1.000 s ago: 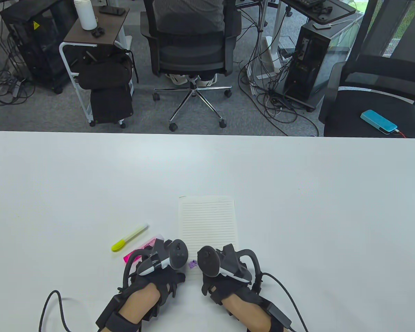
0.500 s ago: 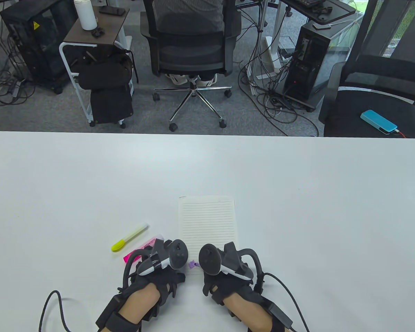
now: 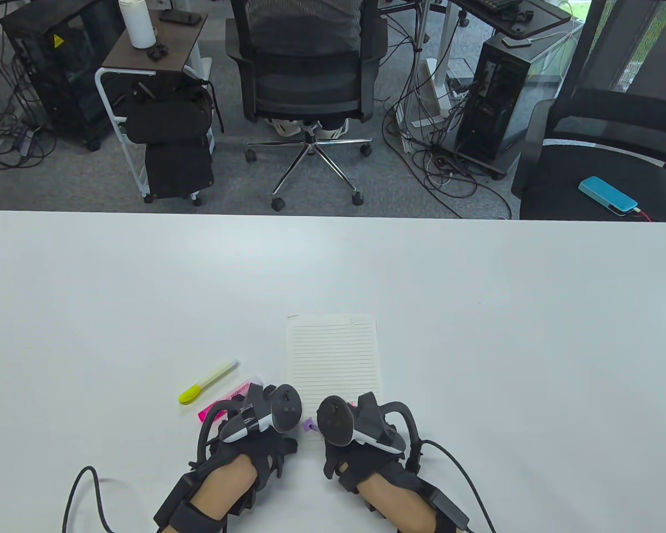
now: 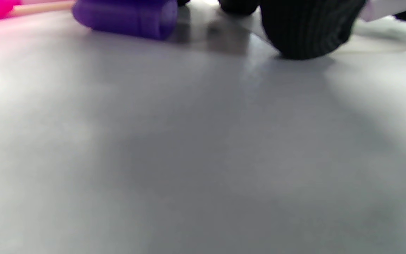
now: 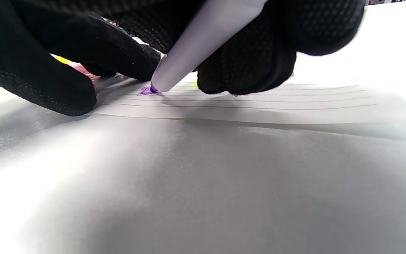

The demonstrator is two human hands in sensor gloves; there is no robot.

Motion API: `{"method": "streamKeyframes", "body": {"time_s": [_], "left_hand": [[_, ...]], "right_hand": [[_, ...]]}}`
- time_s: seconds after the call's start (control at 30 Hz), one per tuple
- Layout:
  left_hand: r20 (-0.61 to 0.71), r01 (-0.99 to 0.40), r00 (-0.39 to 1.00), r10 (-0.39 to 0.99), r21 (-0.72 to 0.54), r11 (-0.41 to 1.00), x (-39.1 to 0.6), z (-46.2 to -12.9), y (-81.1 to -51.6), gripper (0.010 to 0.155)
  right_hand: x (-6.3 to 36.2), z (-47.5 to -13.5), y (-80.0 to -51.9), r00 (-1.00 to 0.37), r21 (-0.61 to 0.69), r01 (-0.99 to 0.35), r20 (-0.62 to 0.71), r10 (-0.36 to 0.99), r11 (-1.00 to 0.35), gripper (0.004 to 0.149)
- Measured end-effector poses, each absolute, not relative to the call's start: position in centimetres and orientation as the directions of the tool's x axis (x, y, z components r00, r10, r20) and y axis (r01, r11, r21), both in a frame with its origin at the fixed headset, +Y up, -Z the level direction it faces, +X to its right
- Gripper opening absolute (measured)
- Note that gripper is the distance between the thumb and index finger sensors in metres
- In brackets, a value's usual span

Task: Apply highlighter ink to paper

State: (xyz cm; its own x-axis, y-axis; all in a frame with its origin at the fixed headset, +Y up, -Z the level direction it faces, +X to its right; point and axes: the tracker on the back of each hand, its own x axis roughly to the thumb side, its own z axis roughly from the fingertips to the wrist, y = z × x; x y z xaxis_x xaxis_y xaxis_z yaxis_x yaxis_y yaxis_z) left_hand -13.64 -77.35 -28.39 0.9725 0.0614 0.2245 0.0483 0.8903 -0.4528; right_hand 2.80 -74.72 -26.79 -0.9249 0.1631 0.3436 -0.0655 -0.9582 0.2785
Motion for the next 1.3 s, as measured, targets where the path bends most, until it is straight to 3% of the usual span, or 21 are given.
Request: {"method": "streamKeyframes", "body": {"time_s": [1.3], "left_hand": [[0.224, 0.047, 0.973, 0.062, -0.453, 0.89, -13.61, -28.39, -77.36, 0.076]], "right_hand": [[2.53, -26.87, -74.84, -0.926, 0.266, -0.045, 0.351, 0.14, -0.963, 0.04]]}}
